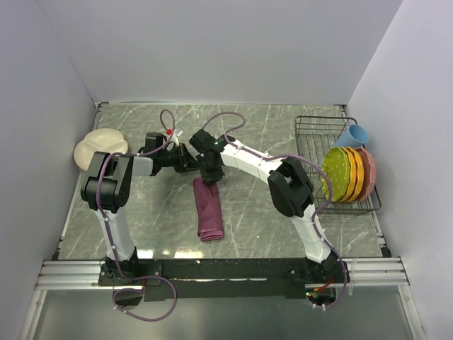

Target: Fold the napkin into a case and place the utensils inside

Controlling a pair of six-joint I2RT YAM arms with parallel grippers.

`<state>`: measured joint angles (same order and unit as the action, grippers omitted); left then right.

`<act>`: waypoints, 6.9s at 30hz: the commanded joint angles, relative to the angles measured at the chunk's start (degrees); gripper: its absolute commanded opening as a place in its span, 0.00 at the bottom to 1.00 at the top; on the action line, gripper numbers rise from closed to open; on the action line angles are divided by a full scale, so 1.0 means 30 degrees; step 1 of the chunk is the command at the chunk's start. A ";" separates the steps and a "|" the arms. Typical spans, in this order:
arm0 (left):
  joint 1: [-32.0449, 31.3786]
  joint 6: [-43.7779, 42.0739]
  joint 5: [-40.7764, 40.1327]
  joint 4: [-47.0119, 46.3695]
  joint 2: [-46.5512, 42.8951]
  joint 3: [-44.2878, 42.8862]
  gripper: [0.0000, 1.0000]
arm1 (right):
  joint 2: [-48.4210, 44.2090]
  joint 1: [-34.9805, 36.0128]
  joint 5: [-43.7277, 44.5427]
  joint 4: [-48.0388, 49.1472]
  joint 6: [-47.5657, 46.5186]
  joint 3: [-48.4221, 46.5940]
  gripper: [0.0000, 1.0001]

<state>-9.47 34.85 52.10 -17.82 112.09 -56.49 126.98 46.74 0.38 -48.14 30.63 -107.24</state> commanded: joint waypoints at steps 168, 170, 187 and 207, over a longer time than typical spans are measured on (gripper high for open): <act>0.8227 -1.5631 -1.3411 1.8714 -0.0832 -0.4695 0.24 | -0.5558 -0.4799 -0.4873 0.4503 -0.6110 0.2818 0.92; 0.7936 -1.5282 -1.3119 1.9036 -0.0947 -0.5074 0.01 | -0.5558 -0.4770 -0.5019 0.4620 -0.6022 0.2788 0.91; 0.1112 -0.0605 -1.3614 1.5175 -0.7800 -0.7746 0.01 | -0.4211 -0.2516 -1.3077 1.0244 -0.0514 0.1030 0.73; -0.1119 0.1392 -1.2853 1.4437 -0.9913 -0.6543 0.01 | -0.3213 -0.1664 -1.1289 0.8957 -0.1832 0.0239 0.49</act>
<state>-12.43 38.28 13.19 26.81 85.71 -75.33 118.26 42.11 -35.64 -20.56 27.11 -103.63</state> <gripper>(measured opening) 0.024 0.502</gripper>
